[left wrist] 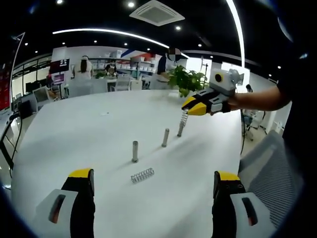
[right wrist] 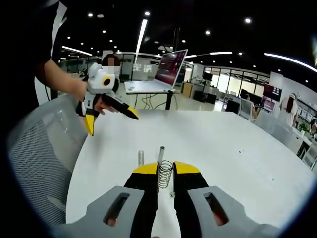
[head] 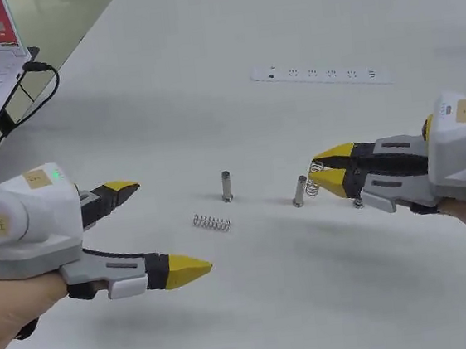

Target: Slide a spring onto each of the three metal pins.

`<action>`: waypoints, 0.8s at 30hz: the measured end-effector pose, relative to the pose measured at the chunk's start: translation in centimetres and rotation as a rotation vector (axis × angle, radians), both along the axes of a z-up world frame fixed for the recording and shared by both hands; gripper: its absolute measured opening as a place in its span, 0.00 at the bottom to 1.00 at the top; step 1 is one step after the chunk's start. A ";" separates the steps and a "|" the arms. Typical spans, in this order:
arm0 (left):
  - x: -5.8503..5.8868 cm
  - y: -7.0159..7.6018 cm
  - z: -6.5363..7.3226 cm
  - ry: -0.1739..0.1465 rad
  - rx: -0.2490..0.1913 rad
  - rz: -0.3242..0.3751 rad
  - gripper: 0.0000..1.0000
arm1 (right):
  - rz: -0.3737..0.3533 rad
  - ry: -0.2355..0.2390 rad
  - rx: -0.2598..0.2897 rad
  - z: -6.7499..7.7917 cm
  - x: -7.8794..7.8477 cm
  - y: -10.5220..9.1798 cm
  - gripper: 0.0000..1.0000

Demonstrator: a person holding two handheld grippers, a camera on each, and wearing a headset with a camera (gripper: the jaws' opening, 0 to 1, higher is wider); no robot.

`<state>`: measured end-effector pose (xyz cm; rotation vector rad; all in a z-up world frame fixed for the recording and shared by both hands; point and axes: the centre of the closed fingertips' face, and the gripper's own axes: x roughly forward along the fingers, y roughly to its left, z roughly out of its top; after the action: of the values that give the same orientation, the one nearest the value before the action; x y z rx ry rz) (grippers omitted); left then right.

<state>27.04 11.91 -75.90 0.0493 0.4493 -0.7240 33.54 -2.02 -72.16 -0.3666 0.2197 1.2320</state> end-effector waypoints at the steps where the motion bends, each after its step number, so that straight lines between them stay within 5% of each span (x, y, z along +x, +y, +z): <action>1: 0.0 0.0 0.0 0.000 0.000 0.000 0.98 | -0.005 -0.001 0.001 0.0 0.2 0.0 0.08; 12: -0.1 0.3 0.0 0.001 -0.001 0.008 0.98 | -0.071 0.022 0.010 -0.2 2.7 -0.2 0.08; 24: -0.1 0.4 -0.2 0.005 0.006 0.008 0.98 | -0.079 0.035 -0.011 -1.4 3.5 0.5 0.08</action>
<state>26.90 12.28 -76.12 0.0508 0.4564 -0.7147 37.01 -1.54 -73.55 -0.3433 0.2689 1.1603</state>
